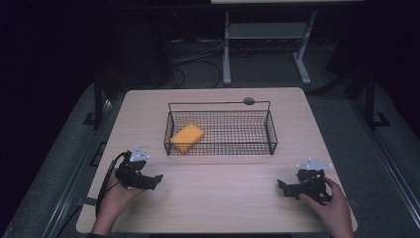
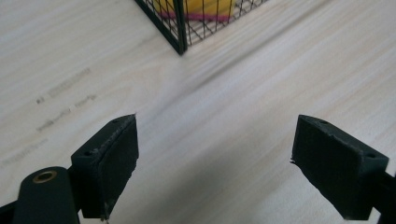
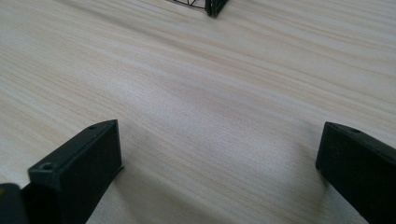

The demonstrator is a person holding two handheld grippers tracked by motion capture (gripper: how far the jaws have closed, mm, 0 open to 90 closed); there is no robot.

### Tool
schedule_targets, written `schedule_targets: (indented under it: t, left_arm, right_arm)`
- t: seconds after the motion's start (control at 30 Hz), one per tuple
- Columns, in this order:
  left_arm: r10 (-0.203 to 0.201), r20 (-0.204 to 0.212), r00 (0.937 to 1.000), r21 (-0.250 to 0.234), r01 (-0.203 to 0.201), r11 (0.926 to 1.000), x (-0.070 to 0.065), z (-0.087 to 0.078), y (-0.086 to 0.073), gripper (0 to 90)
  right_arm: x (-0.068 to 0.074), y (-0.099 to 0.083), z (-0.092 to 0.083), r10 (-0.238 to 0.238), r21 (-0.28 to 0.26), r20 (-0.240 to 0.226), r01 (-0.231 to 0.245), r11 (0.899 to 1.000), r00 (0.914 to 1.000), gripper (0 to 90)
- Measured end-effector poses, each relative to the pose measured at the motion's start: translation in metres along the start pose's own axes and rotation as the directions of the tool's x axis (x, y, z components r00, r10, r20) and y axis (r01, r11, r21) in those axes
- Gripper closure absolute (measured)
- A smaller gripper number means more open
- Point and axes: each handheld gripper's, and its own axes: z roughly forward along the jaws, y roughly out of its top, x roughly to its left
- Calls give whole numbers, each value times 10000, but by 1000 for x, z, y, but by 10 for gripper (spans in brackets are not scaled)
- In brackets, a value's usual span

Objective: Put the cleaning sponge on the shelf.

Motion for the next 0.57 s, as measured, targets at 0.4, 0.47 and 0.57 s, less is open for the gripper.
schedule_targets:
  t: [0.4,0.47,0.57]
  left_arm:
    - [-171,-110,9998,122,172,9998,-6,9,-27,139]
    - [-218,-110,9997,185,220,9996,-5,10,-30,139]
    - [-236,-55,9997,289,237,9993,-5,13,-32,139]
  right_arm:
    - [0,0,0,-14,4,-3,14,10000,10000,0]
    - [0,0,0,-14,4,-3,14,10000,10000,0]
    - [0,0,0,-18,2,-5,18,10000,10000,0]
